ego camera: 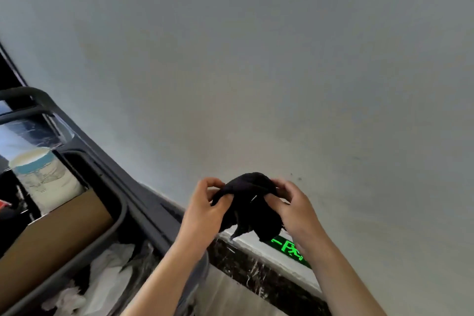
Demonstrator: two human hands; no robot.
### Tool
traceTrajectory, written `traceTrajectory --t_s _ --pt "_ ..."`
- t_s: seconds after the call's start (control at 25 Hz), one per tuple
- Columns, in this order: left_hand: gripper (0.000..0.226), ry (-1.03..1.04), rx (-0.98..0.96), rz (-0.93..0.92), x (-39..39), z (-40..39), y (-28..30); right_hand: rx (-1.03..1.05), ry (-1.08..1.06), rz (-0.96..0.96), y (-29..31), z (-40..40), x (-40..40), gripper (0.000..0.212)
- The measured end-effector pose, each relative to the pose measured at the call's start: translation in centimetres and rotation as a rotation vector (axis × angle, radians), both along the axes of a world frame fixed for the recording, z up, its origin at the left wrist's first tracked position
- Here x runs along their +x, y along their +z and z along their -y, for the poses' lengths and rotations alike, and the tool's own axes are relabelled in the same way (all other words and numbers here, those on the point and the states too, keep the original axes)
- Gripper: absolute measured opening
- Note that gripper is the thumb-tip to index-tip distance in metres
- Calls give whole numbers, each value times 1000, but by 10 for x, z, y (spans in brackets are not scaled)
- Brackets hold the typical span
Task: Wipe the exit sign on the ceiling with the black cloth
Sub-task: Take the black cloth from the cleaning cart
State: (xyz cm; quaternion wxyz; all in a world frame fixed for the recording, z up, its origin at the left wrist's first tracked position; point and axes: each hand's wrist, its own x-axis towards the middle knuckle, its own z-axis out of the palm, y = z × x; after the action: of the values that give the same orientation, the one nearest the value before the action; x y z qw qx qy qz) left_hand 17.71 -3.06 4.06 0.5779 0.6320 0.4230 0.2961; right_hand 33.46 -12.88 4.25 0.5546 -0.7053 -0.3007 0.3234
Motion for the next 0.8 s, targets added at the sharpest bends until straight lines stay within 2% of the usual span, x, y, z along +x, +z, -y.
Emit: traceTrajectory --t_s 0.08,0.2,0.48,0.72,0.8 --pt "10 -108 -62 15 39 34 0 59 -165 -104 1 35 13 20" --pt "7 -226 -171 54 82 80 -4 97 -331 -160 -1 85 34 18" --pt "33 -370 -357 91 131 142 -3 130 -473 -218 -9 171 79 20" --pt "18 -433 -193 -2 155 150 -15 106 -493 -136 -17 190 95 16" --pt "17 -429 -206 -24 167 144 -23 57 -475 -72 -25 188 100 20"
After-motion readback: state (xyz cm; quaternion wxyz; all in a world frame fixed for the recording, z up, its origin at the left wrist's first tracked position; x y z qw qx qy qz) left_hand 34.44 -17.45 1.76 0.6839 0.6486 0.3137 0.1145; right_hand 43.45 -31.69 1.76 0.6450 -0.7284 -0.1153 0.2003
